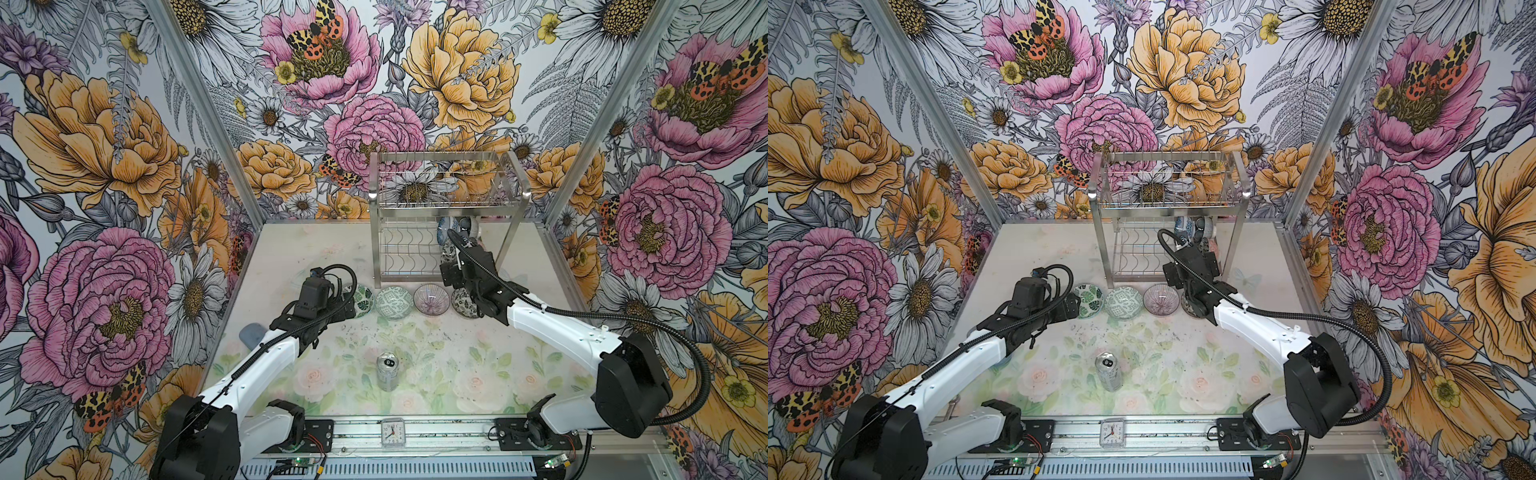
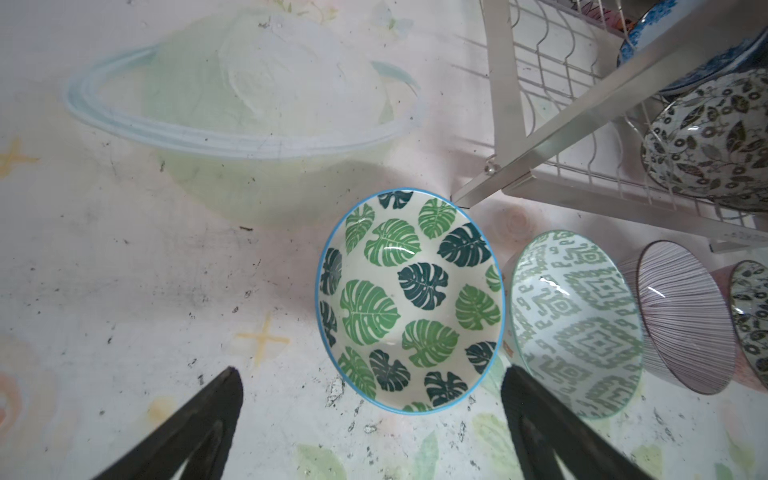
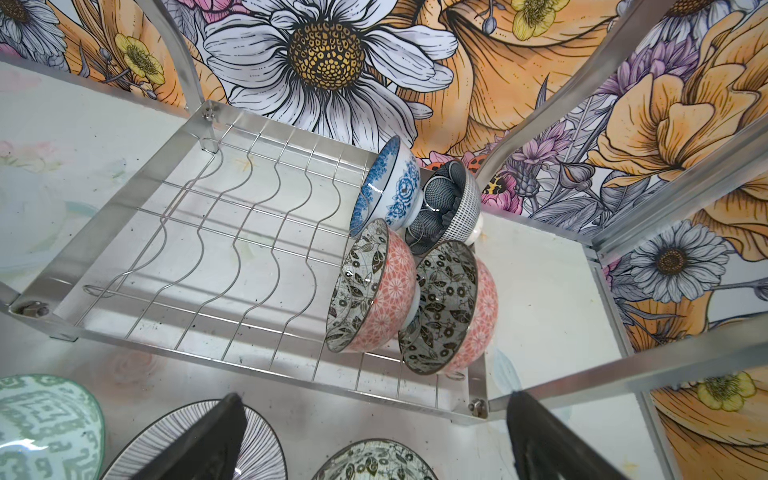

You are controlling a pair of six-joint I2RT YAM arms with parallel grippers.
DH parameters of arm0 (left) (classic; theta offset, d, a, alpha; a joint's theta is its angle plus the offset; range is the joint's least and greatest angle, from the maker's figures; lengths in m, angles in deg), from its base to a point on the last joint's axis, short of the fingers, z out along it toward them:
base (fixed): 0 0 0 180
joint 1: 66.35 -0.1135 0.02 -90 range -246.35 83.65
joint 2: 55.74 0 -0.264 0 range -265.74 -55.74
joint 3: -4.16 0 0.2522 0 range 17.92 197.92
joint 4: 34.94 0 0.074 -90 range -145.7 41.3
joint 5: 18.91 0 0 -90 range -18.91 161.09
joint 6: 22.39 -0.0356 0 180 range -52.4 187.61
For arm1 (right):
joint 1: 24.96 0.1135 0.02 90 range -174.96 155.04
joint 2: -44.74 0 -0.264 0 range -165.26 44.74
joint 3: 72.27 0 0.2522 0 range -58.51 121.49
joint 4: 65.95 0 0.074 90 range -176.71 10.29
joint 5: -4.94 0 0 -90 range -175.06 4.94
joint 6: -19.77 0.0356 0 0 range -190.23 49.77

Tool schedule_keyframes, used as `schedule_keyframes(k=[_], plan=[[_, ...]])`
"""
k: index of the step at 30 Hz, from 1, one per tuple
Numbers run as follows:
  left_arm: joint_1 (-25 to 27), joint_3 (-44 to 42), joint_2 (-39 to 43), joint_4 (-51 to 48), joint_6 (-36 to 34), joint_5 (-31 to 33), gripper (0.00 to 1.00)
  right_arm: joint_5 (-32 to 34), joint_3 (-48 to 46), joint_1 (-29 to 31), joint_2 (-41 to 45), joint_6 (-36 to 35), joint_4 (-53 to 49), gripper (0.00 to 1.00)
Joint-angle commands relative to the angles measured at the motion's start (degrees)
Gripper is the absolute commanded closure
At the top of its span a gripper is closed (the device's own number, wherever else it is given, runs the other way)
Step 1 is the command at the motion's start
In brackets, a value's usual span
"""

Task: Load the bowls into the dish rack
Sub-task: 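Lower left gripper onto the green monstera-leaf bowl rim and close it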

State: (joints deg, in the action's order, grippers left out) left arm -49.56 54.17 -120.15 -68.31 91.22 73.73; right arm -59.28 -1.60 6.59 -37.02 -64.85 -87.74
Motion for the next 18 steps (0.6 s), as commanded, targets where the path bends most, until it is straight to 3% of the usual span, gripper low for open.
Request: schedule_keyframes(k=[1, 11, 18], plan=[[-2.19, -1.47, -1.32, 2.25, 1.47, -2.86, 0.01, -0.27, -0.48, 0.27, 1.60, 1.55, 0.21, 0.00], [-3.79, -0.85, -8.99, 8.48, 1.61, -6.80, 0.09, 0.24, -0.57, 0.27, 1.50, 1.13, 0.12, 0.00], [-4.11, -0.30, -11.86, 10.05, 1.28, -7.03, 0.24, -0.09, -0.45, 0.28, 2.44, 0.96, 0.55, 0.00]])
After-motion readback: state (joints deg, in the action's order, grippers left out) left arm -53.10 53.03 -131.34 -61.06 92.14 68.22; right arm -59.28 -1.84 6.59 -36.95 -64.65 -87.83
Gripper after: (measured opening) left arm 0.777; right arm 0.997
